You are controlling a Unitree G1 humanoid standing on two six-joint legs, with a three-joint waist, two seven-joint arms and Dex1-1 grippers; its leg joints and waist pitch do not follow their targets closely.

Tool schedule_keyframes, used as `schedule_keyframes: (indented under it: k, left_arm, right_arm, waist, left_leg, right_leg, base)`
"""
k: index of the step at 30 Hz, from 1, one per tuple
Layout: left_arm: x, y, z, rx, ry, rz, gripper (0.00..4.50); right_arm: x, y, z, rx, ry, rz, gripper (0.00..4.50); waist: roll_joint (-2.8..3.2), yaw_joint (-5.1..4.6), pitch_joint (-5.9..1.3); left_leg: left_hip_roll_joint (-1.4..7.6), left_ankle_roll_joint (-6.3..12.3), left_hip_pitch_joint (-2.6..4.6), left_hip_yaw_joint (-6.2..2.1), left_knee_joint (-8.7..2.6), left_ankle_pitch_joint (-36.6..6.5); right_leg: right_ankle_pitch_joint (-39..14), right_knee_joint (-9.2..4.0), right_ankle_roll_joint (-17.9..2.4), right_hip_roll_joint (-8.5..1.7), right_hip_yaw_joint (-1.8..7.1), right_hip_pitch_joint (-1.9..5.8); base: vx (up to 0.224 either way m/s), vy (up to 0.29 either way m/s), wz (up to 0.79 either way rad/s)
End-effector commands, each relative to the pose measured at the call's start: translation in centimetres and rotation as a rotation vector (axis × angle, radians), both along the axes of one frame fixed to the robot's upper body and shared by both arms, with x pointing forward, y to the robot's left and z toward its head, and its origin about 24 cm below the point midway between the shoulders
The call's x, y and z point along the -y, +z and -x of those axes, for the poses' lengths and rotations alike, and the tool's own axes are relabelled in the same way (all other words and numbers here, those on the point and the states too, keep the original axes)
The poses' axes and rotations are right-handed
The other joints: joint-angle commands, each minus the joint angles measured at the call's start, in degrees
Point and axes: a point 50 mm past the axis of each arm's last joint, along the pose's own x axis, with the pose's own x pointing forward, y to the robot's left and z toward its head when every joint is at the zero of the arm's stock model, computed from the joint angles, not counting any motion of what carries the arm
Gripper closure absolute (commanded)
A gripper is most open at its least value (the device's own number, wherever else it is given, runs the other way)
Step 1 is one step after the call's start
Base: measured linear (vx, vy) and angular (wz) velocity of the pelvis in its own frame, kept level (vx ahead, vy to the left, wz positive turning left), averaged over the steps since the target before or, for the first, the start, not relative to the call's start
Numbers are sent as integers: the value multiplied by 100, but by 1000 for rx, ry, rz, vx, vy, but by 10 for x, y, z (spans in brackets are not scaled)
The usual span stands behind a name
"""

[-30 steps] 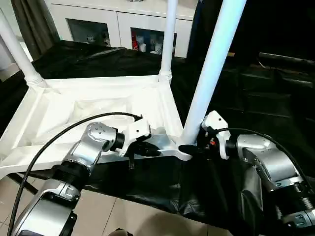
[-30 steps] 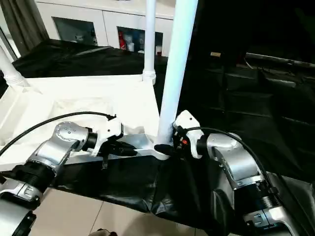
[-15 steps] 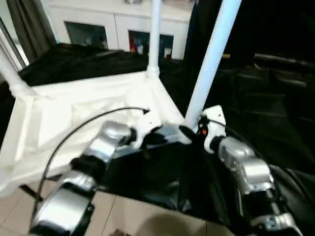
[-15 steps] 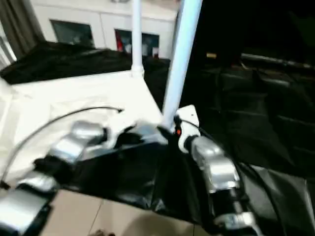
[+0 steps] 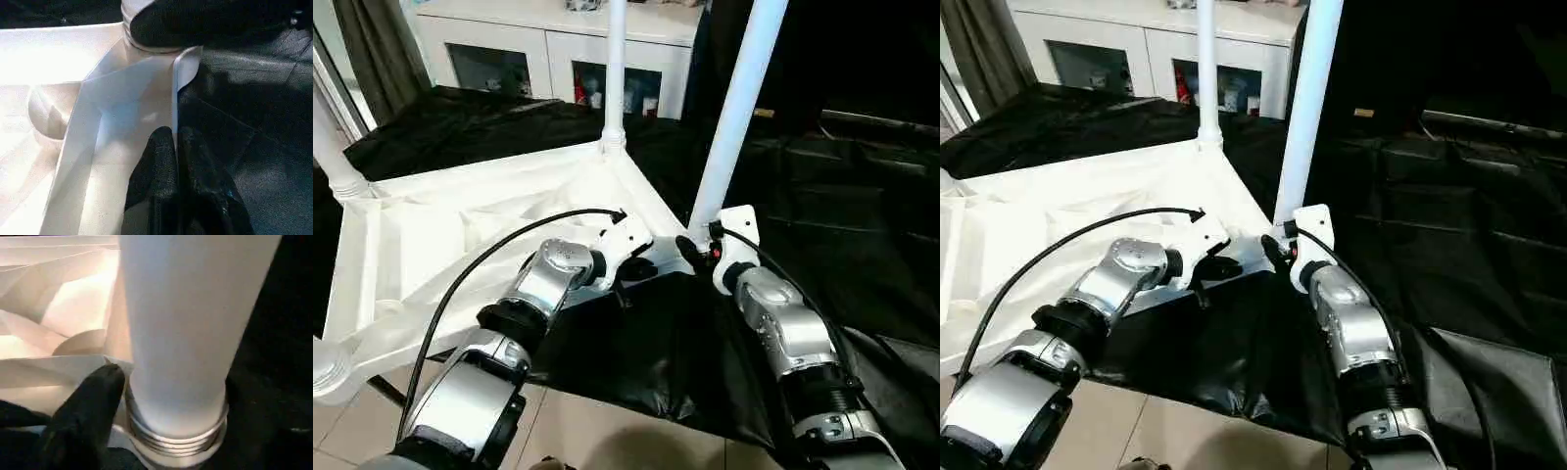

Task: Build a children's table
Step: Rotate leg to tighten

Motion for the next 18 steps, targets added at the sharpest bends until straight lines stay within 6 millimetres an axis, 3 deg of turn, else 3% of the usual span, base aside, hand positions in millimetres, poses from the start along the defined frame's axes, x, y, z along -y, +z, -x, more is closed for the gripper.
schedule_keyframes:
  k: [1, 4, 8, 10, 14, 18]
  left_arm:
    - [-2, 8, -3, 37, -27, 13, 450]
    - [-6, 8, -2, 34, -42, 13, 450]
    - [-24, 10, 8, 8, -171, 35, 450]
    - [-29, 11, 13, -15, -225, 47, 450]
    - [-39, 13, 23, -77, -329, 66, 450]
    - [-45, 16, 27, -98, -357, 70, 450]
  right_arm:
    - [-7, 5, 4, 11, 129, -23, 81]
    - [-3, 8, 4, 13, 162, -19, 63]
    - [19, 22, 15, 10, 368, 19, 63]
    - [24, 24, 21, -3, 442, 26, 63]
    - [28, 24, 31, -32, 567, 47, 63]
    - [29, 25, 38, -59, 649, 45, 63]
  waist:
    - [-11, -28, -379]
    - [-15, -20, -384]
    - [-33, -1, -408]
    - [-13, 3, -404]
    - [11, 44, -405]
    - [14, 52, -376]
  left_leg:
    - [188, -121, 160, -139, -432, -2065]
    - [189, -42, 145, -117, -415, -1883]
    - [197, 171, 99, -110, -379, -1467]
    - [212, 226, 119, -95, -369, -1372]
    - [245, 207, 150, -72, -365, -1368]
    - [256, 104, 161, -75, -391, -1637]
  right_leg:
    - [-1752, -461, -978, -262, 158, 181]
    - [-1525, -442, -1066, -269, 165, 201]
    - [-1011, -366, -1169, -266, 155, 273]
    - [-868, -354, -1285, -262, 157, 243]
    - [-712, -312, -1495, -243, 147, 228]
    - [-1085, -340, -1452, -259, 155, 208]
  base:
    - [0, 0, 0]
    - [0, 0, 0]
    - [0, 0, 0]
    - [0, 0, 0]
    - [0, 0, 0]
    - [0, 0, 0]
